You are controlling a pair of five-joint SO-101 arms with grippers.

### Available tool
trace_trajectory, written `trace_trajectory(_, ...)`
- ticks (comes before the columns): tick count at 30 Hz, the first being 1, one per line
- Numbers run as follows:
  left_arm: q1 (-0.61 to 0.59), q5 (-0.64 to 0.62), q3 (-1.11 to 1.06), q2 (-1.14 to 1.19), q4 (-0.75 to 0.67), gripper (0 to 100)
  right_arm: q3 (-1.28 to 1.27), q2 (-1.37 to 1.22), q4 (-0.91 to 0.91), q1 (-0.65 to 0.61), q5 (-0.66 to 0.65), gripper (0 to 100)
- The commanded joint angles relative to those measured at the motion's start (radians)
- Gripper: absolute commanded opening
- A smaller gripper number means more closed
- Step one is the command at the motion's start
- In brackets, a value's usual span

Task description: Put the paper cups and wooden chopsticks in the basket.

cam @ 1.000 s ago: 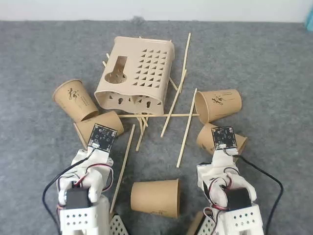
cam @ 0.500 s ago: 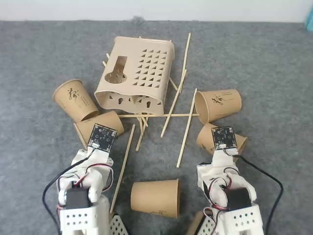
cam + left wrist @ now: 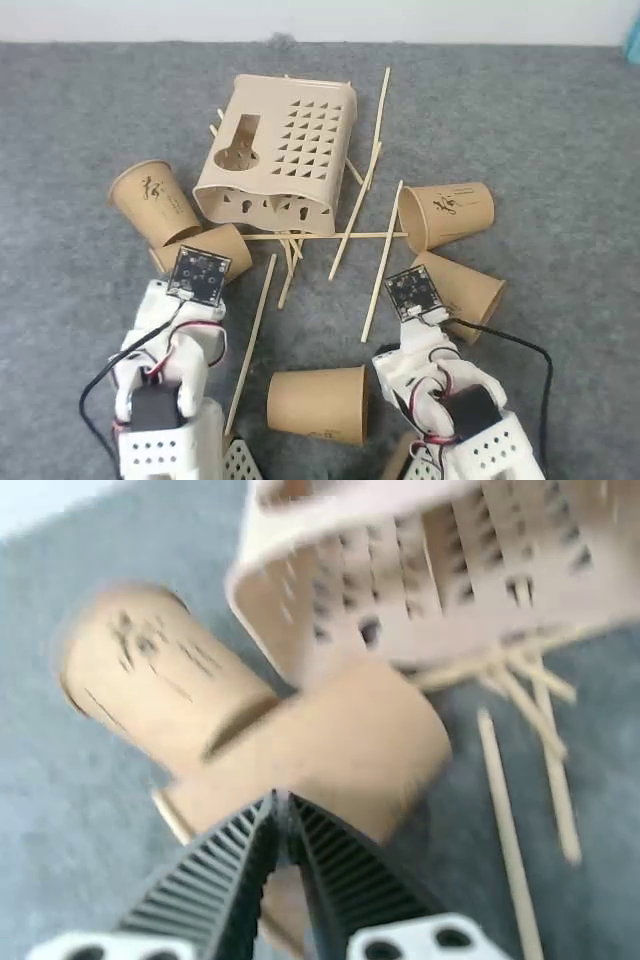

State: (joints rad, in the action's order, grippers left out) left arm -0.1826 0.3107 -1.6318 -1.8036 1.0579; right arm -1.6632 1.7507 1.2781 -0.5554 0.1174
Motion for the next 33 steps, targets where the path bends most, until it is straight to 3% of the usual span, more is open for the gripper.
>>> trace_trajectory(1, 0.003, -0.051, 0.125, -0.011, -0.072, 2, 0.031, 0.002, 0.025, 0.015, -0.025, 0.9)
trace_trajectory(7, 0.003, -0.216, 0.42, 0.101, -0.011, 2, 0.04, 0.002, 0.028, 0.024, -0.021, 0.8)
trace_trajectory(11, 0.002, -0.239, 0.67, 0.488, -0.003, 2, 0.038, 0.002, 0.025, 0.031, -0.021, 0.8)
trace_trajectory(18, 0.025, -0.239, 1.095, 1.117, 0.143, 2, 0.041, 0.002, 0.028, 0.03, -0.025, 0.8)
trace_trajectory(25, 0.023, -0.239, 1.27, 1.536, 0.149, 7, 0.049, 0.002, 0.015, 0.248, -0.026, 0.8)
trace_trajectory(29, 0.02, -0.262, 1.33, 1.703, 0.143, 17, 0.048, 0.002, -0.004, 0.263, -0.026, 0.9)
trace_trajectory(33, 0.02, -0.307, 1.372, 1.774, 0.086, 17, 0.048, 0.002, -0.004, 0.268, -0.026, 0.8)
